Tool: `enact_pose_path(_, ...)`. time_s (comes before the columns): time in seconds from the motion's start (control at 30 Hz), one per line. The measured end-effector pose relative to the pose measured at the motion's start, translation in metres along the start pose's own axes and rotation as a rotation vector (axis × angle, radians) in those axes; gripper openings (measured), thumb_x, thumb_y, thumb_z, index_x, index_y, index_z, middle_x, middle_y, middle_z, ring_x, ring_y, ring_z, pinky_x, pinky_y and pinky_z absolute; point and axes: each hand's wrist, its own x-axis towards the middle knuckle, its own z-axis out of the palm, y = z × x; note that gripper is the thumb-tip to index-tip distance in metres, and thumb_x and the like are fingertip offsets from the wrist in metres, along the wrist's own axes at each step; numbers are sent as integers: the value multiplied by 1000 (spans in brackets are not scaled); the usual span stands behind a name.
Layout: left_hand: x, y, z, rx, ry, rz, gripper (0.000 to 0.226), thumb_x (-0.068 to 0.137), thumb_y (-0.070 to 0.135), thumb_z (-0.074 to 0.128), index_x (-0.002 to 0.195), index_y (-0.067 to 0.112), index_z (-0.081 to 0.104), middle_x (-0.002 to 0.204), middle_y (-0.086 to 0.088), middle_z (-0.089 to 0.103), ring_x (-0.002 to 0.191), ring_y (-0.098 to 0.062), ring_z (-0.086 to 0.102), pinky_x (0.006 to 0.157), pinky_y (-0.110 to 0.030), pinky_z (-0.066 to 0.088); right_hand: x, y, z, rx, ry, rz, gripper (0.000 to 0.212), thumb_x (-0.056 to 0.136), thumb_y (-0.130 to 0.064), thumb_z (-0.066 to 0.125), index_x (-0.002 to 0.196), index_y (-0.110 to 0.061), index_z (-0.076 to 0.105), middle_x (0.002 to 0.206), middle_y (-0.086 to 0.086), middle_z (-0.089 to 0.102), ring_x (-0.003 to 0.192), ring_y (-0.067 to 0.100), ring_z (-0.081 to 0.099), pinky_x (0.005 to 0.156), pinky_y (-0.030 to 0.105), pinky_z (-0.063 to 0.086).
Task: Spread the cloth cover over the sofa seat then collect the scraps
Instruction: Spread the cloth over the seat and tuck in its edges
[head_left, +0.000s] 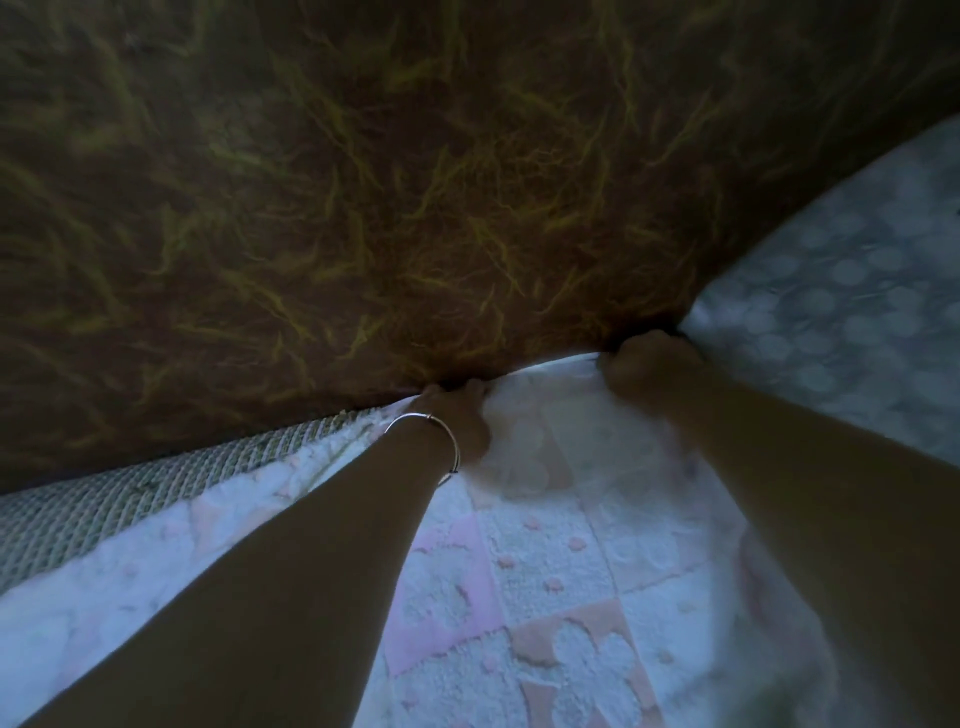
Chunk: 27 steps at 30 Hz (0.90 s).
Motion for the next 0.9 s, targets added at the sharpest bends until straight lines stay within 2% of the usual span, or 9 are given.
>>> enact_pose_path(0.1,4,10,-9,21,-55,-28,54,87,22,47,141,22,38,145,-12,44,134,-34,41,113,-43,34,-3,-1,9,-90,34,-65,43,101,-26,28,129,-6,54,137,20,51,129,39,44,110,47,34)
enact_pose_path(0.2,4,17,-3,95,-63,-42,56,88,25,43,143,22,33,151,-8,32,141,-33,25,117,-48,21,1,-3,10,-128,-22,-28,48,100,-34,25,136,-11,47,146,16,41,135,40,33,113,48,27)
enact_pose_path(0.37,-14,20,3,46,90,-86,54,93,28,38,145,33,23,151,2,24,141,-28,16,112,-57,13,-9,-12,12,-282,27,24,48,99,-31,27,140,-14,44,147,16,38,133,36,32,110,47,25)
enact_pose_path(0.5,-3,1,8,34,45,36,63,88,23,36,148,31,15,153,-1,26,140,-29,25,115,-53,20,-19,-17,19,-407,200,-69,46,94,-29,30,120,-14,64,125,14,61,120,33,50,105,45,33)
enact_pose_path(0.6,-3,-14,9,-89,64,67,57,90,20,38,146,27,26,153,-4,34,139,-29,34,116,-45,27,-34,-23,23,-379,265,-185,68,76,-32,15,81,-1,75,83,22,72,87,37,65,87,46,50)
enact_pose_path(0.63,-6,-17,10,-143,105,68,53,92,19,38,145,24,31,152,-5,36,139,-28,35,116,-43,28,-34,-25,25,-382,264,-202,69,76,-32,15,84,2,73,86,25,71,90,39,63,87,49,48)
enact_pose_path(0.7,-22,-25,10,-217,211,81,49,93,21,39,141,22,38,148,-4,41,137,-27,38,115,-41,30,-40,-35,24,-372,174,-119,57,90,-34,22,114,-2,63,121,23,61,118,38,48,103,48,35)
enact_pose_path(0.77,-42,-40,9,-208,323,149,47,92,23,37,138,18,44,144,-7,46,133,-27,42,113,-36,32,-43,-54,19,-352,133,-15,44,97,-30,35,129,-8,55,139,15,49,131,34,35,111,44,27)
enact_pose_path(0.9,-76,-96,7,-169,444,208,42,89,10,37,128,12,54,131,-11,55,121,-30,48,104,-30,32,-57,-114,21,-360,84,-38,37,97,-19,38,128,-16,58,138,7,52,131,34,35,109,40,29)
